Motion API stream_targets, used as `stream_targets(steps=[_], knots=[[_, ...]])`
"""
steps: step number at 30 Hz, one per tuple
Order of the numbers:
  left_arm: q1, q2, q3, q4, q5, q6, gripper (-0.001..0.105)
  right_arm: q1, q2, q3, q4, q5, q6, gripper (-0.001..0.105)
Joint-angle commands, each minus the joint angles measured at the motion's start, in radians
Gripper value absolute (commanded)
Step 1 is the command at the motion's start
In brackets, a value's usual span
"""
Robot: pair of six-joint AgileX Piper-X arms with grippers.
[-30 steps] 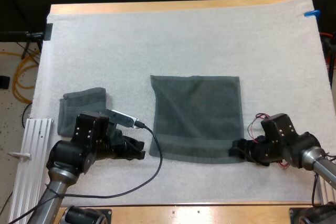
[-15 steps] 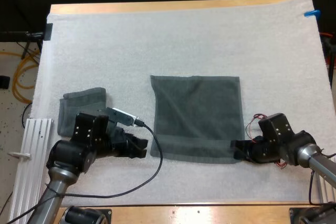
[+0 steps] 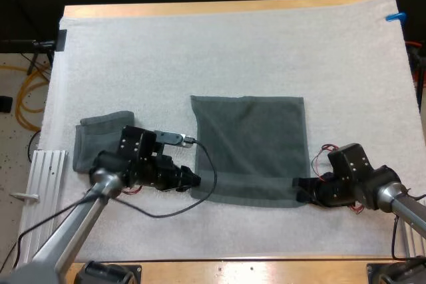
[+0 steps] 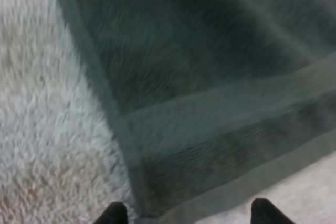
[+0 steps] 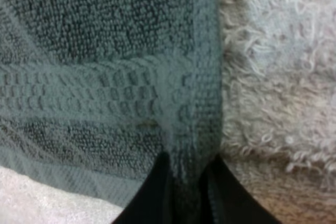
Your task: Pick towel from pile fold and stack
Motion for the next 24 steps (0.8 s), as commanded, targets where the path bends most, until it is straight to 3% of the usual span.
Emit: stream_targets(steps=[1,6,9,16,19,22,24], knots=[[-0.005,0.022,0.001,-0.019,0.011,-0.008,0.049,0.003,0.010,0.011,0.018,0.000,0.001,0.000],[-0.005,0.166,0.001,-0.049,0.081,-0.008,0.049,0.003,0.010,0.011,0.018,0.000,0.001,0.000],[-0.005,0.223,0.001,-0.055,0.083,-0.008,0.049,0.003,0.010,0.011,0.018,0.000,0.001,0.000],[-0.005,0.276,-0.002,-0.070,0.149,-0.005,0.045,0.003,0.010,0.011,0.018,-0.001,0.001,0.000],[-0.005,0.276,-0.002,-0.069,0.172,-0.005,0.030,0.003,0.010,0.011,0.018,-0.001,0.001,0.000],[-0.005,0.276,-0.002,-0.058,0.172,-0.005,0.005,0.003,0.010,0.011,0.018,-0.002,0.001,0.000],[-0.005,0.276,-0.002,-0.046,0.189,0.001,0.000,0.003,0.010,0.011,0.018,-0.005,0.001,0.000]])
